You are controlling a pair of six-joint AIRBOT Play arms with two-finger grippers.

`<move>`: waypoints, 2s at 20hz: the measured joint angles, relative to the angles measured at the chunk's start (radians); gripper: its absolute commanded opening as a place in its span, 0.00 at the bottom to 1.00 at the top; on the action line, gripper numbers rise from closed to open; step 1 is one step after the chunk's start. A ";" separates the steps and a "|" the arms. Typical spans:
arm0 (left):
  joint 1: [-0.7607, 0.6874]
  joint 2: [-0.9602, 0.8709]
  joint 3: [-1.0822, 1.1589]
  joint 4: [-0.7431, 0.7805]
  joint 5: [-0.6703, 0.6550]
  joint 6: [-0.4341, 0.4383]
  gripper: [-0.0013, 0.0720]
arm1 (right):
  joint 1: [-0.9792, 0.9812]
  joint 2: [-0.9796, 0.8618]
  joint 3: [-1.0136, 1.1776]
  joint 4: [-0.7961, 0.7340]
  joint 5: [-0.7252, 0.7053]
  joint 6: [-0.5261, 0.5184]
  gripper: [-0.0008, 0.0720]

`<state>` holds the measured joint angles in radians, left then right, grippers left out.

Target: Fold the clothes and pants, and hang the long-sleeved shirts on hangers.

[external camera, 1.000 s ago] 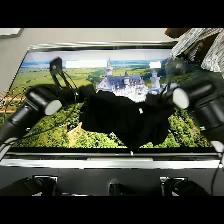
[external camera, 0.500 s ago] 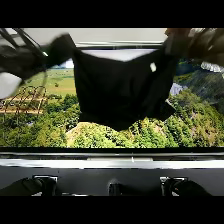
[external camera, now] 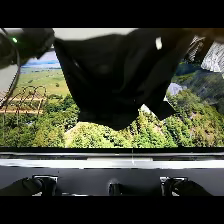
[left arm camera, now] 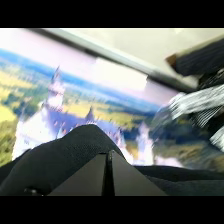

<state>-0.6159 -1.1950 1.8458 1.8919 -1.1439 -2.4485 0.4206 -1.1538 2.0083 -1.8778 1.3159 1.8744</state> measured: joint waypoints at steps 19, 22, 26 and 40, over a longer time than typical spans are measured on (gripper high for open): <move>-0.107 -0.003 -0.714 -0.145 0.183 -0.302 0.26 | 0.001 0.119 -0.862 0.137 -0.105 0.294 0.04; -0.048 0.010 -0.711 -0.153 0.206 -0.261 0.77 | 0.002 0.122 -0.872 0.157 -0.108 0.301 0.04; 0.143 0.079 -0.687 -0.197 0.169 -0.060 0.84 | 0.002 0.124 -0.876 0.170 -0.109 0.303 0.04; 1.006 0.270 -0.732 -0.241 -0.125 0.717 0.95 | 0.002 0.124 -0.877 0.188 -0.111 0.274 0.05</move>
<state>0.3904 -0.9245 1.1133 1.6505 -1.2686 -1.7313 0.4221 -1.0298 1.1316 -1.6901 1.2049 2.1487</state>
